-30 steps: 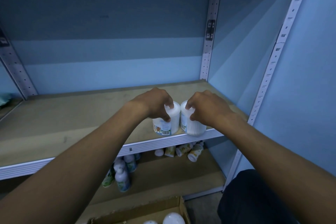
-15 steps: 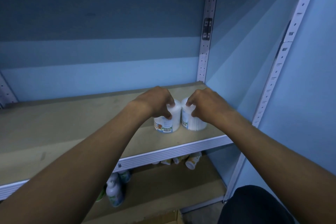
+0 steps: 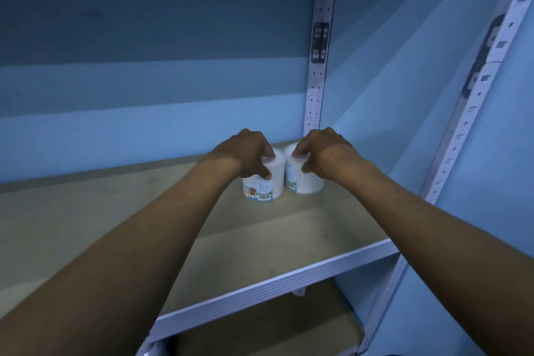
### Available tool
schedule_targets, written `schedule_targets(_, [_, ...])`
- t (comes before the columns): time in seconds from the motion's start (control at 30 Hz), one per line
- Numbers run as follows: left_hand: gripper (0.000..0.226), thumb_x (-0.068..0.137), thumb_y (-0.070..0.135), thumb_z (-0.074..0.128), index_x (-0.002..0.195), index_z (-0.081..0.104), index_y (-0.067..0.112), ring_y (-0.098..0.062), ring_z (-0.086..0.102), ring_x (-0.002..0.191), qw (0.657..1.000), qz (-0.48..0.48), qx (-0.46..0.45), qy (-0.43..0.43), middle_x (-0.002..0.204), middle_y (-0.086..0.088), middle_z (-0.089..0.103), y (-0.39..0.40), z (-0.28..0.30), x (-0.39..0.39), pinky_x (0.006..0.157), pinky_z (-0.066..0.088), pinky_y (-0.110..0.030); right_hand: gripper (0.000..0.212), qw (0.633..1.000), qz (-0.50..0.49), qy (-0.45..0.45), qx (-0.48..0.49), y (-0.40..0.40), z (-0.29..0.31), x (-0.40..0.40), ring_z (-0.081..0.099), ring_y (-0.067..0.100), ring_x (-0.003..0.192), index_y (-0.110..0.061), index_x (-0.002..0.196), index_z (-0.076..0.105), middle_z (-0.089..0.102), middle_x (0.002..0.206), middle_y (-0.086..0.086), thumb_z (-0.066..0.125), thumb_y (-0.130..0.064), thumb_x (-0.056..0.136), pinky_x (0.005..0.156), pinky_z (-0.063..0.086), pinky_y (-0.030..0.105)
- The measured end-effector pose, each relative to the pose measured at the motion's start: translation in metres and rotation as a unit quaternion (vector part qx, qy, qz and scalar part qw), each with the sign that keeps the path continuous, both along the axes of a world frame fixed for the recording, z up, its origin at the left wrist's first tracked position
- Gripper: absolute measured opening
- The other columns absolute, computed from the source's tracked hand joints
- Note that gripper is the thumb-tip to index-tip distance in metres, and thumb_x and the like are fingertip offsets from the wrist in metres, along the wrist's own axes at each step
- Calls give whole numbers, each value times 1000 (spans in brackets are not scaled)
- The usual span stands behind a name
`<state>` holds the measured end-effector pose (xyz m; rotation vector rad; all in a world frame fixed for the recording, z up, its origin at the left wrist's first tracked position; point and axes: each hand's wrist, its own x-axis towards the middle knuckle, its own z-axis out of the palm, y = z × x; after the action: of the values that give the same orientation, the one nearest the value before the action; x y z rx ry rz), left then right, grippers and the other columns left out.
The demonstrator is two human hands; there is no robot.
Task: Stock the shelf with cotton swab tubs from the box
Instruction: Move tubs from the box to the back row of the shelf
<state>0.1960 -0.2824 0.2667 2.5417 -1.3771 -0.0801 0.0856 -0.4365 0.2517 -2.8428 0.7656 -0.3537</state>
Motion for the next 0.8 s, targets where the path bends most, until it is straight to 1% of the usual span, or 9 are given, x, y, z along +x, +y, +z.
schedule_targets(0.13, [54,76,30,83,127,65,21,-25,59,114,1000,2,-4,-9,131,-3,60,-24,-4,20,93,49,-35,41,1000,-2,-22,3,-21,-3,20,60,26,112,-29,115,72,61,128,3,80,-11,79,86,42,26])
schedule_targets(0.27, [54,77,29,82,127,65,20,-24,58,116,1000,0,-7,-18,131,-2,60,-47,-5,41,91,47,-32,38,999,15,-50,-10,-42,-10,38,58,24,114,-26,112,74,64,124,1,79,-9,79,90,44,28])
schedule_targets(0.33, [54,77,30,83,127,66,21,-23,57,117,1000,-1,-9,-21,130,-1,61,-57,-5,50,87,44,-29,38,998,14,-59,-14,-52,-11,48,59,24,113,-25,110,75,65,122,2,80,-8,77,91,45,29])
schedule_targets(0.57, [52,77,32,82,126,66,21,-23,54,118,999,-1,-14,-33,129,-2,61,-87,-7,77,89,43,-30,38,997,0,-66,-29,-80,-14,82,61,23,111,-25,107,76,67,120,2,85,-11,73,93,49,31])
schedule_targets(0.7, [51,79,33,80,126,65,22,-21,51,121,999,-6,-15,-43,130,0,57,-98,-7,89,94,42,-30,39,997,-6,-70,-27,-93,-15,93,62,21,110,-27,107,76,68,119,1,85,-11,72,91,48,29])
schedule_targets(0.8, [50,78,34,81,124,66,23,-21,53,120,999,-7,-15,-47,131,1,58,-106,-8,96,97,44,-31,39,997,-3,-69,-26,-100,-14,98,61,20,112,-27,107,77,68,118,0,86,-12,73,94,49,29])
